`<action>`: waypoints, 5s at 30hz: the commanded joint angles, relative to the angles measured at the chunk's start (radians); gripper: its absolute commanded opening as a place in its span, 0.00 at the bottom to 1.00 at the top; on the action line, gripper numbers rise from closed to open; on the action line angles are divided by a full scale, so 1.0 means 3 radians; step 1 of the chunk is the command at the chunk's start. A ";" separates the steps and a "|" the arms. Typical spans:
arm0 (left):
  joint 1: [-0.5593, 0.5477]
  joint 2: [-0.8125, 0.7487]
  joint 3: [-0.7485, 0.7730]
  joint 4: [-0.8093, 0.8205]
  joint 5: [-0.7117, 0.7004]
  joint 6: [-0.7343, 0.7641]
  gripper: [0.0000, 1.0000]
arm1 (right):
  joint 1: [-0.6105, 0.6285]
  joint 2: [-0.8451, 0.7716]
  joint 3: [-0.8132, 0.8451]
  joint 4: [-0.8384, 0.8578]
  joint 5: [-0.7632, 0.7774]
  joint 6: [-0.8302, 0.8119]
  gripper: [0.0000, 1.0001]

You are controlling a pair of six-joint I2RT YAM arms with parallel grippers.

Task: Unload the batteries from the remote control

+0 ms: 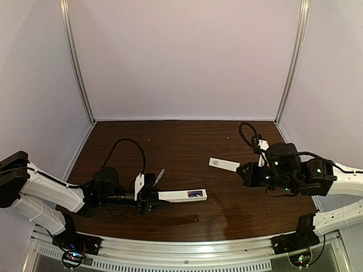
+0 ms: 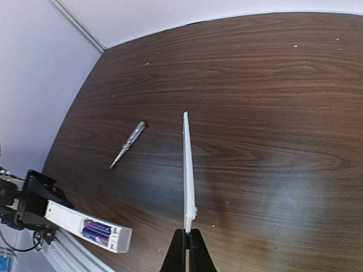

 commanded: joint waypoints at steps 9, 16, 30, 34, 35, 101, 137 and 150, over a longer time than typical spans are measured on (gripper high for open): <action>-0.0009 -0.0201 -0.0144 0.0102 -0.0139 -0.0117 0.00 | -0.0023 0.0477 -0.0097 -0.0371 0.1554 -0.0359 0.00; -0.0009 -0.0425 -0.0167 -0.0074 -0.0225 -0.0164 0.00 | -0.0035 0.1102 0.0042 -0.0501 0.1762 -0.0336 0.00; -0.0009 -0.0577 -0.0040 -0.0375 -0.0393 -0.0204 0.00 | -0.0126 0.1741 0.0098 -0.0042 0.1344 -0.0643 0.30; -0.0010 -0.0647 -0.0043 -0.0425 -0.0407 -0.0215 0.00 | -0.0132 0.1688 0.0097 0.0034 0.1173 -0.0697 0.58; -0.0008 -0.0664 -0.0051 -0.0436 -0.0407 -0.0214 0.00 | -0.0132 0.1657 0.0101 0.0039 0.1141 -0.0692 0.63; -0.0015 0.1546 0.0633 0.0154 0.0200 0.0184 0.05 | -0.0130 -0.0150 -0.1257 0.1556 -0.0879 -0.0683 1.00; 0.0043 0.0338 0.0818 -0.1896 -0.2387 -0.0557 0.68 | -0.0132 0.0028 -0.0787 0.1122 -0.0773 -0.0836 1.00; 0.0690 0.0567 0.0683 -0.1856 -0.1772 -0.0644 0.63 | -0.0132 0.0240 -0.0663 0.1158 -0.0833 -0.0829 1.00</action>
